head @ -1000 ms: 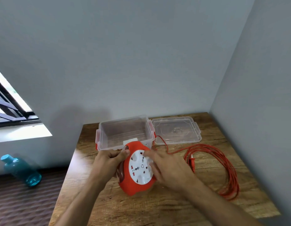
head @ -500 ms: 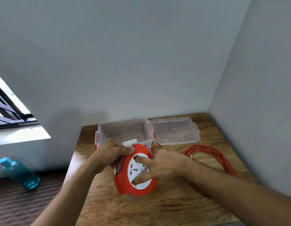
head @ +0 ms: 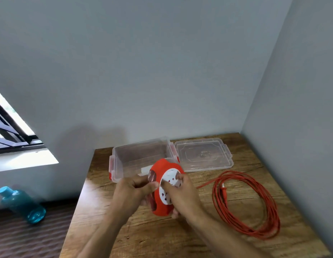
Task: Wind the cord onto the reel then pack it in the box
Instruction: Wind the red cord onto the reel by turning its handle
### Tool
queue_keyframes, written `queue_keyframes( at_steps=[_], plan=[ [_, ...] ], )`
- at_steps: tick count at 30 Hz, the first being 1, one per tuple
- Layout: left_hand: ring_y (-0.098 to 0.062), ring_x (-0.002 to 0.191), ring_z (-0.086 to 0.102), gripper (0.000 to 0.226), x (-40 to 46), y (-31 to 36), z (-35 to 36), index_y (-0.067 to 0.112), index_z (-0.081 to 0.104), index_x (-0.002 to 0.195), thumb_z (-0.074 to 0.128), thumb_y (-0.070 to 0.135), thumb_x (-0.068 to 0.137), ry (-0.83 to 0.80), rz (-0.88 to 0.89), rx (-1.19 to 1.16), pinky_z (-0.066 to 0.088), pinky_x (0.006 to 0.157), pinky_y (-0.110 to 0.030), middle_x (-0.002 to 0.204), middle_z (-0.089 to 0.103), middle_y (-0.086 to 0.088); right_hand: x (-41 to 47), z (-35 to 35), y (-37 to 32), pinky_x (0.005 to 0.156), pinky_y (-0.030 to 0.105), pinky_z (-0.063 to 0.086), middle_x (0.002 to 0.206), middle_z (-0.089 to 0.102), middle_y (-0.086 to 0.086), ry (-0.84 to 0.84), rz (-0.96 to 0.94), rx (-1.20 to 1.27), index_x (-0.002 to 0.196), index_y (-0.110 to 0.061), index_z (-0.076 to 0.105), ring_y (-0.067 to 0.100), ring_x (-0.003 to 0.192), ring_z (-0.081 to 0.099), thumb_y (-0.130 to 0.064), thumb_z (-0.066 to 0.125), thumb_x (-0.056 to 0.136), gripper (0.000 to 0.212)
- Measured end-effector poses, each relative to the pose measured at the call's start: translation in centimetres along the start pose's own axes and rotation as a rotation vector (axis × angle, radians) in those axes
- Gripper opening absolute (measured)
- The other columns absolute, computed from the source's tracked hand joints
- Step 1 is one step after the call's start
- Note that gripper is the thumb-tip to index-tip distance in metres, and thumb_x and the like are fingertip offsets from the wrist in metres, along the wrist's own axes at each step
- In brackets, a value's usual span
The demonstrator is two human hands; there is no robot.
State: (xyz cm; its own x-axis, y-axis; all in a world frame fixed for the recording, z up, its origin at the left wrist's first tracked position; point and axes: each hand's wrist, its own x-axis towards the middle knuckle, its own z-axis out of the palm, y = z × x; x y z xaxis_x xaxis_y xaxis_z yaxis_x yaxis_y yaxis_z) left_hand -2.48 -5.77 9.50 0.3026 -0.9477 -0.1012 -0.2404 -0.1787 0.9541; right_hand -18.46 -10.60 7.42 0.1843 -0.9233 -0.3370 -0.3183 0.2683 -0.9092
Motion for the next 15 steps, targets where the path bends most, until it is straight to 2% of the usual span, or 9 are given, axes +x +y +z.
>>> queue_keyframes(
  at_steps=[2, 3, 5, 6, 7, 9, 11, 13, 15],
  plan=[
    [-0.018, 0.061, 0.079, 0.012, 0.1, -0.4, -0.3, 0.032, 0.085, 0.077, 0.079, 0.025, 0.085, 0.030, -0.020, -0.021, 0.060, 0.047, -0.022, 0.074, 0.082, 0.000, 0.0, -0.4, -0.4, 0.039, 0.027, 0.050, 0.098, 0.075, 0.012, -0.119, 0.187, 0.282, 0.134, -0.026, 0.044, 0.018, 0.038, 0.061, -0.041, 0.066, 0.094, 0.048],
    [-0.016, 0.058, 0.078, 0.012, 0.1, -0.4, -0.6, 0.030, 0.085, 0.076, 0.078, 0.028, 0.085, 0.042, -0.037, -0.038, 0.059, 0.046, -0.022, 0.071, 0.082, -0.003, -0.2, -1.0, -0.5, 0.039, 0.025, 0.049, 0.095, 0.076, 0.011, -0.130, 0.158, 0.246, 0.133, -0.027, 0.045, 0.016, 0.038, 0.061, -0.038, 0.064, 0.096, 0.043],
    [-0.015, 0.050, 0.074, 0.013, 0.5, -0.5, -1.4, 0.027, 0.086, 0.075, 0.076, 0.033, 0.083, 0.055, -0.055, -0.065, 0.056, 0.043, -0.021, 0.066, 0.080, -0.008, -0.4, -2.6, -0.6, 0.042, 0.026, 0.051, 0.092, 0.075, -0.001, -0.029, -0.157, -0.211, 0.132, -0.034, 0.044, 0.011, 0.047, 0.066, -0.038, 0.058, 0.099, 0.036],
    [-0.015, 0.048, 0.072, 0.015, 0.8, -0.6, -1.7, 0.026, 0.086, 0.075, 0.076, 0.036, 0.081, 0.051, -0.061, -0.065, 0.054, 0.043, -0.020, 0.064, 0.079, -0.009, -0.3, -3.5, -0.6, 0.049, 0.028, 0.054, 0.094, 0.073, -0.005, 0.043, -0.411, -0.522, 0.132, -0.038, 0.042, 0.010, 0.056, 0.067, -0.037, 0.055, 0.099, 0.036],
    [-0.015, 0.046, 0.070, 0.018, 1.0, -0.6, -2.1, 0.024, 0.086, 0.074, 0.077, 0.038, 0.080, 0.040, -0.069, -0.056, 0.053, 0.042, -0.021, 0.062, 0.078, -0.009, -0.3, -4.3, -0.6, 0.057, 0.034, 0.058, 0.105, 0.071, -0.005, 0.039, -0.652, -0.792, 0.134, -0.041, 0.037, 0.014, 0.067, 0.069, -0.034, 0.055, 0.099, 0.040],
    [-0.016, 0.044, 0.067, 0.027, 1.5, -0.5, -2.6, 0.017, 0.085, 0.072, 0.076, 0.043, 0.077, 0.010, -0.089, -0.034, 0.052, 0.042, -0.023, 0.060, 0.075, -0.015, 0.2, -6.0, -1.1, 0.069, 0.042, 0.062, 0.141, 0.055, 0.003, -0.171, -0.997, -1.138, 0.142, -0.046, 0.028, 0.026, 0.085, 0.069, -0.027, 0.061, 0.098, 0.058],
    [-0.018, 0.045, 0.066, 0.041, 2.1, 0.0, -3.2, 0.009, 0.082, 0.071, 0.075, 0.050, 0.072, -0.027, -0.114, -0.008, 0.051, 0.041, -0.024, 0.065, 0.073, -0.024, 0.9, -7.2, -1.7, 0.060, 0.039, 0.062, 0.155, 0.039, 0.012, -0.373, -1.206, -1.341, 0.145, -0.047, 0.028, 0.030, 0.087, 0.069, -0.020, 0.067, 0.096, 0.068],
    [-0.023, 0.052, 0.070, 0.054, 2.6, 0.6, -3.7, 0.002, 0.079, 0.074, 0.074, 0.055, 0.068, -0.091, -0.145, 0.027, 0.053, 0.043, -0.024, 0.071, 0.075, -0.025, 1.2, -7.4, -2.1, 0.054, 0.036, 0.057, 0.155, 0.037, 0.016, -0.469, -1.329, -1.455, 0.146, -0.047, 0.027, 0.031, 0.084, 0.068, -0.023, 0.065, 0.098, 0.066],
    [-0.030, 0.066, 0.078, 0.051, 3.0, 1.4, -3.9, 0.004, 0.080, 0.077, 0.075, 0.054, 0.071, -0.194, -0.181, 0.074, 0.062, 0.056, -0.036, 0.077, 0.080, -0.020, 1.8, -7.3, -2.6, 0.068, 0.045, 0.060, 0.143, 0.048, 0.011, -0.550, -1.307, -1.498, 0.147, -0.045, 0.031, 0.033, 0.091, 0.066, -0.048, 0.050, 0.101, 0.050]
  ],
)
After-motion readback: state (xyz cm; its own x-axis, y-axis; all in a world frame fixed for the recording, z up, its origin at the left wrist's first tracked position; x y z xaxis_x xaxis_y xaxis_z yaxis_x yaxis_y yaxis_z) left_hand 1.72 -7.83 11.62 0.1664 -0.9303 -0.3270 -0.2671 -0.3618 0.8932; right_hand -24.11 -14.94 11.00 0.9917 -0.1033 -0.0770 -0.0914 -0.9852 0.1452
